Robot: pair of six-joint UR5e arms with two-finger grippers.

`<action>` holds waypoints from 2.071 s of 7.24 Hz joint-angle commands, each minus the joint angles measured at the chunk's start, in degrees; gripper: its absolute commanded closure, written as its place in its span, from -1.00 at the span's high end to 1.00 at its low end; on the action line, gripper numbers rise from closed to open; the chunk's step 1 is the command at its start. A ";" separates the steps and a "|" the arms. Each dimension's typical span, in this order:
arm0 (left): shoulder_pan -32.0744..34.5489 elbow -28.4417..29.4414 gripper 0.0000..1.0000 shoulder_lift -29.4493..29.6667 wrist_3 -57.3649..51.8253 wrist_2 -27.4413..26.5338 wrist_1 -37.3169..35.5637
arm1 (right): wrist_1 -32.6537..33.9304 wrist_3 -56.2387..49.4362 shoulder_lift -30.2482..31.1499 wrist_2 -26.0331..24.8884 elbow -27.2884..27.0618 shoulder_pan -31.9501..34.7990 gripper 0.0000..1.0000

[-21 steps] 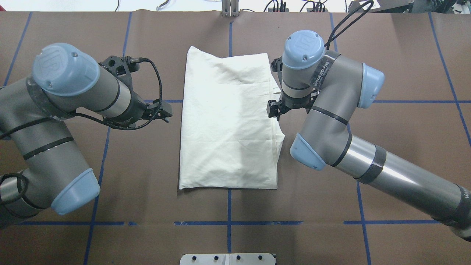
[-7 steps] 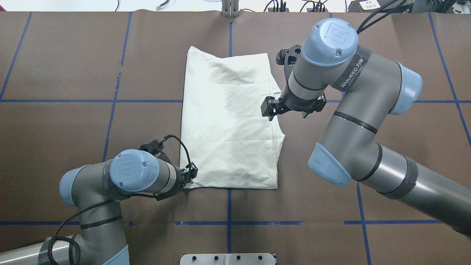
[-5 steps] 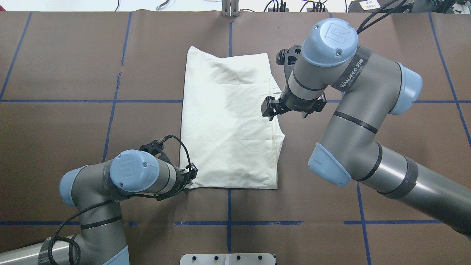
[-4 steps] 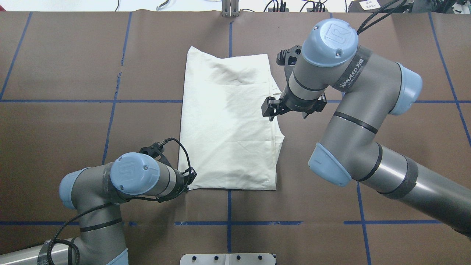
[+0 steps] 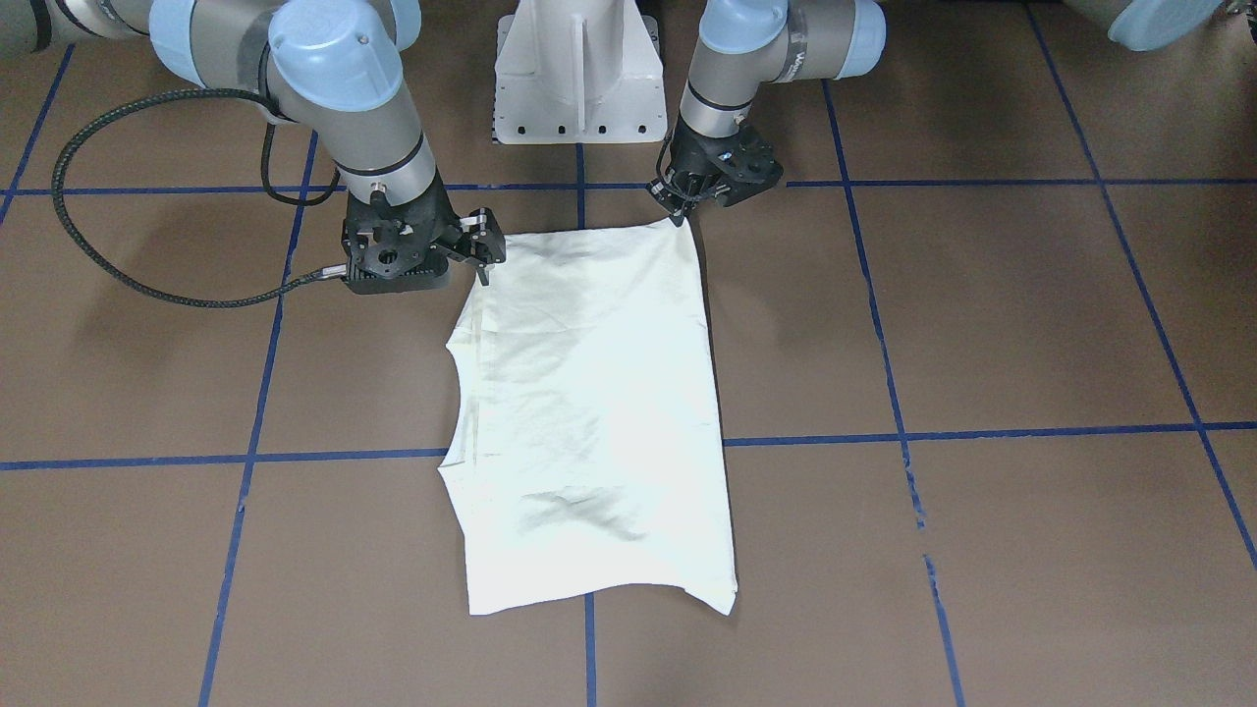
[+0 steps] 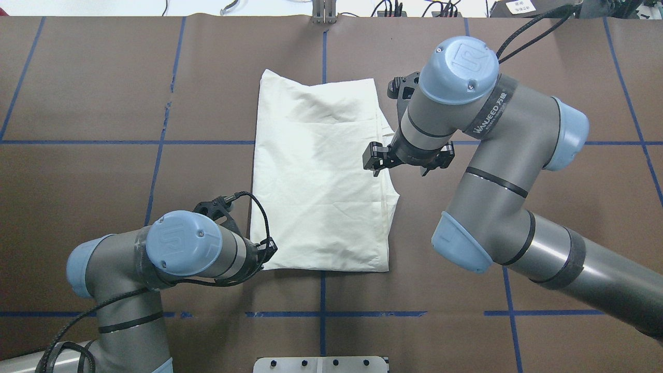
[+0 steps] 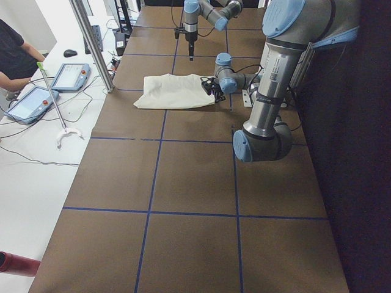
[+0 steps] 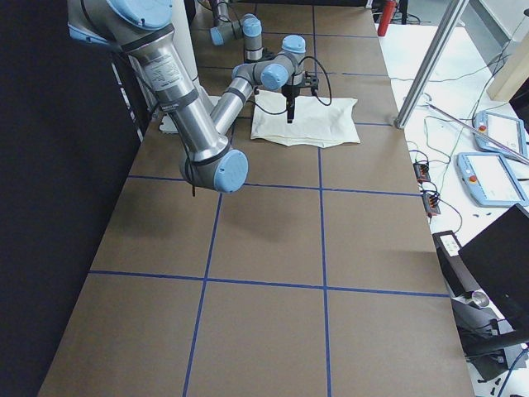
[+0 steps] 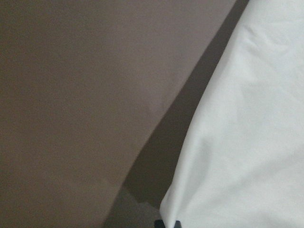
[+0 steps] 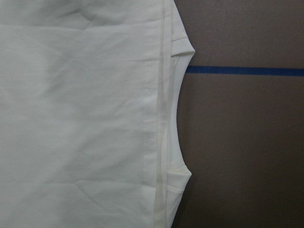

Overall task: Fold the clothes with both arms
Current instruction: 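Move the right gripper down to the near corner beside the left gripper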

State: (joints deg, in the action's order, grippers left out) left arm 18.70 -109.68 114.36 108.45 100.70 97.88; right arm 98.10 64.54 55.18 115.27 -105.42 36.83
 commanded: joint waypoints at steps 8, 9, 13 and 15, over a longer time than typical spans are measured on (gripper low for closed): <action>0.02 -0.36 -1.00 0.17 -2.36 0.02 -0.23 | -17.07 29.24 7.84 -14.99 4.61 -15.73 1.00; 0.02 -0.27 -1.00 0.17 -2.28 0.02 -0.23 | -17.07 29.24 7.66 -14.99 4.96 -15.73 1.00; 0.11 -0.09 -1.00 0.08 -2.36 0.02 -0.15 | -16.81 28.98 6.43 -14.99 6.02 -15.73 1.00; 0.11 -0.01 -1.00 0.08 -2.36 0.02 -0.15 | -16.81 28.98 5.81 -14.99 7.07 -15.73 1.00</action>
State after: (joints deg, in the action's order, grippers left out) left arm 18.80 -109.78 114.44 106.09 100.72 97.72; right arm 81.29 93.52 61.27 100.28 -98.92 21.09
